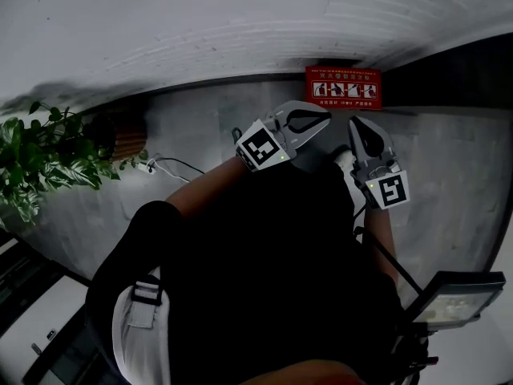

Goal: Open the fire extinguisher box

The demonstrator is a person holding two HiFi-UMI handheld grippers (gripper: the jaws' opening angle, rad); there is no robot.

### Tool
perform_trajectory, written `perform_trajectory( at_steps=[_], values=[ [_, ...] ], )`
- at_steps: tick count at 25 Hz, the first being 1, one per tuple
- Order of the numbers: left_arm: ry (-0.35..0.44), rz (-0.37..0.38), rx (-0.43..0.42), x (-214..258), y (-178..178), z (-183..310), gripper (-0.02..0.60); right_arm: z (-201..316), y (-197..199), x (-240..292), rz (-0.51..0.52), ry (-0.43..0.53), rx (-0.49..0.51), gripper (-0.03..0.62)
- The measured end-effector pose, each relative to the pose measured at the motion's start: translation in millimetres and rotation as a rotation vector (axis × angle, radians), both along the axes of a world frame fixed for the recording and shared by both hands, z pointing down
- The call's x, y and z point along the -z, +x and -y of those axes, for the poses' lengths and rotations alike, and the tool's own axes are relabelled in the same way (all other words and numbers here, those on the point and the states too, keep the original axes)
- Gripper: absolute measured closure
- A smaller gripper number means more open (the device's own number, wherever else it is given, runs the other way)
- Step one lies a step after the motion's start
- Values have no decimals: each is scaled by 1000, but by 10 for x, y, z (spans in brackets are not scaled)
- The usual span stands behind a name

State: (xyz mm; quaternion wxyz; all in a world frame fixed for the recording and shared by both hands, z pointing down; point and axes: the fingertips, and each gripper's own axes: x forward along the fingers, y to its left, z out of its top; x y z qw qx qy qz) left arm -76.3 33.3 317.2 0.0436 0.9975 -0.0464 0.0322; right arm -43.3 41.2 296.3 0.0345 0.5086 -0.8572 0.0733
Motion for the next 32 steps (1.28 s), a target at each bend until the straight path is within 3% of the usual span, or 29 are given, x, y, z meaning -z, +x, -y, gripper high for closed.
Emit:
perform_trajectory(
  at_steps=[6, 13, 19, 22, 25, 29, 32],
  values=[
    [9, 42, 104, -55, 519, -31, 581, -32, 556, -58, 22, 15, 103, 583],
    [-18, 50, 323, 67, 1138, -299, 581, -302, 1242, -48, 61, -13, 319, 583],
    [-2, 64, 412, 49, 1294, -400, 581, -238, 1396, -162, 97, -101, 425, 582],
    [-21, 64, 420, -78, 1272, -373, 580, -116, 1385, -420, 138, -178, 419, 561],
    [-35, 67, 425, -343, 1236, -259, 580, 33, 1403, -897, 215, -280, 353, 535],
    [-70, 74, 431, -871, 1254, -91, 573, 114, 1463, -1959, 293, -457, 281, 480],
    [-125, 81, 427, -1399, 1337, -63, 574, 94, 1584, -2916, 428, -618, 174, 451]
  ],
)
